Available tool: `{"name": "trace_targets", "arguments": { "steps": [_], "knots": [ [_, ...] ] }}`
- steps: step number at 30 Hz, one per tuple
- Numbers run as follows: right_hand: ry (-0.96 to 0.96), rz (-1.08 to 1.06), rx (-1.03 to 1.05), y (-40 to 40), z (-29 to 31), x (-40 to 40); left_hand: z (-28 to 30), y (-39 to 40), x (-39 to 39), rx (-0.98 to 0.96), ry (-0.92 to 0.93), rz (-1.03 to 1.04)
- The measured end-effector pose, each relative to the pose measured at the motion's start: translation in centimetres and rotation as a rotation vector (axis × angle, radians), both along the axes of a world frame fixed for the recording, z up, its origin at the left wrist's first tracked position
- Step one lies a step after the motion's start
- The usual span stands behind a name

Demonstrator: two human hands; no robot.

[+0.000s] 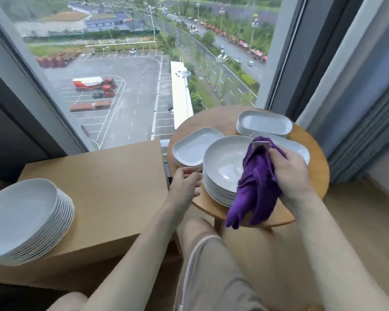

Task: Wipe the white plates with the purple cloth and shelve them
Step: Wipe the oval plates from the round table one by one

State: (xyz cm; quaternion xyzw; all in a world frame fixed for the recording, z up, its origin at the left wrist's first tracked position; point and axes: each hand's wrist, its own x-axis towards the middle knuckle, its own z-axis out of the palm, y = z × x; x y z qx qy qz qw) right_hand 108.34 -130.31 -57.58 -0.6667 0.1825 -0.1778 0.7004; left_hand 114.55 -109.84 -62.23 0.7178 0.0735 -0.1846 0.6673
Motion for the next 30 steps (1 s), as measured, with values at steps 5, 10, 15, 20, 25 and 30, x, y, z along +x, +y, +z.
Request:
{"name": "trace_targets", "arguments": {
  "steps": [5,10,15,20,25,30],
  "knots": [
    [-0.012,-0.256,0.214,-7.7,-3.1,-1.0,-0.8,-3.5,1.6,0.023,0.179,-0.104],
    [0.117,-0.374,0.342,-10.2,-7.8,0.8,-3.1,-4.5,3.7,0.019,0.336,-0.134],
    [0.171,-0.171,0.425,-8.9,-10.9,2.3,-4.0,-5.5,4.5,0.059,0.310,-0.165],
    [0.104,0.091,0.366,-9.2,-11.4,2.8,-4.2,-5.6,5.6,0.056,0.273,-0.201],
    [0.128,0.064,0.408,-8.4,-12.3,3.4,-4.5,-5.4,5.4,0.079,0.221,-0.182],
    [0.154,0.028,0.388,-7.6,-12.3,3.4,-4.6,-5.0,4.7,0.048,0.222,-0.133]
  ]
}}
